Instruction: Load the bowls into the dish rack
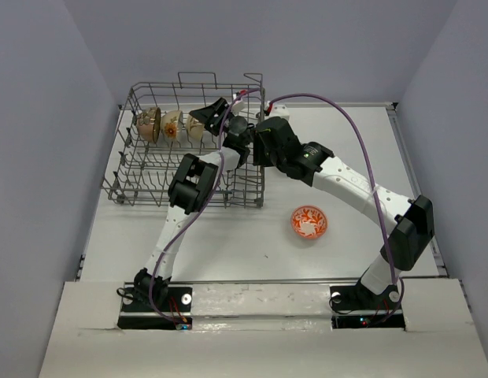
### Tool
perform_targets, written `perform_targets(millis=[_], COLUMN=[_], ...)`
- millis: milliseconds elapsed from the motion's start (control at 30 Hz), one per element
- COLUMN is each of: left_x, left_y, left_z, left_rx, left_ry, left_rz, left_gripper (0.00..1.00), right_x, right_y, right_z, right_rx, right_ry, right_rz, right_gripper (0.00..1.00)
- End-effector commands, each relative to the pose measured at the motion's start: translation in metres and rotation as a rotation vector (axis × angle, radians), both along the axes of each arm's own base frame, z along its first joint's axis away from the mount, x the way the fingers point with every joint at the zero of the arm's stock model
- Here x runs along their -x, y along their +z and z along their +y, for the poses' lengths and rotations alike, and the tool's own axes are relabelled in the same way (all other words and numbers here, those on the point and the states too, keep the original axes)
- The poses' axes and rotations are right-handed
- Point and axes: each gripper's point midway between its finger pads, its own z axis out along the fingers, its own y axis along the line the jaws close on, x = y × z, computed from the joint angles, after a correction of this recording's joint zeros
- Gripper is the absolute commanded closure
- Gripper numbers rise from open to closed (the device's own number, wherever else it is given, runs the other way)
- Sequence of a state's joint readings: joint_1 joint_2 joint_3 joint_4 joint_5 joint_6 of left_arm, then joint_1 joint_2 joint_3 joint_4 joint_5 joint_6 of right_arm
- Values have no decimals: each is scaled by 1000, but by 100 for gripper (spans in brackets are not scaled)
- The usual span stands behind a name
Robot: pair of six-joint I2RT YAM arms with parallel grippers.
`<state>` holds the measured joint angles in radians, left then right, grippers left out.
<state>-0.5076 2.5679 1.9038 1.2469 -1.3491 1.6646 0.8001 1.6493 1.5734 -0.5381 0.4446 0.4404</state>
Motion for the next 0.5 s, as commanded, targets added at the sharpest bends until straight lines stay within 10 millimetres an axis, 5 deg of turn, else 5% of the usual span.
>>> perform_targets(millis=[0,467], left_x=[8,18], left_y=[10,80], left_z=[7,3], left_rx=[67,154], left_ry=[9,-21], left_rz=[-103,-192], left_gripper=[16,4], right_x=[1,0], right_y=[29,36], right_z=[-1,-6], right_rx=[-48,-36], right_ry=[5,-10], right_rz=[-69,-89], right_gripper=[47,47])
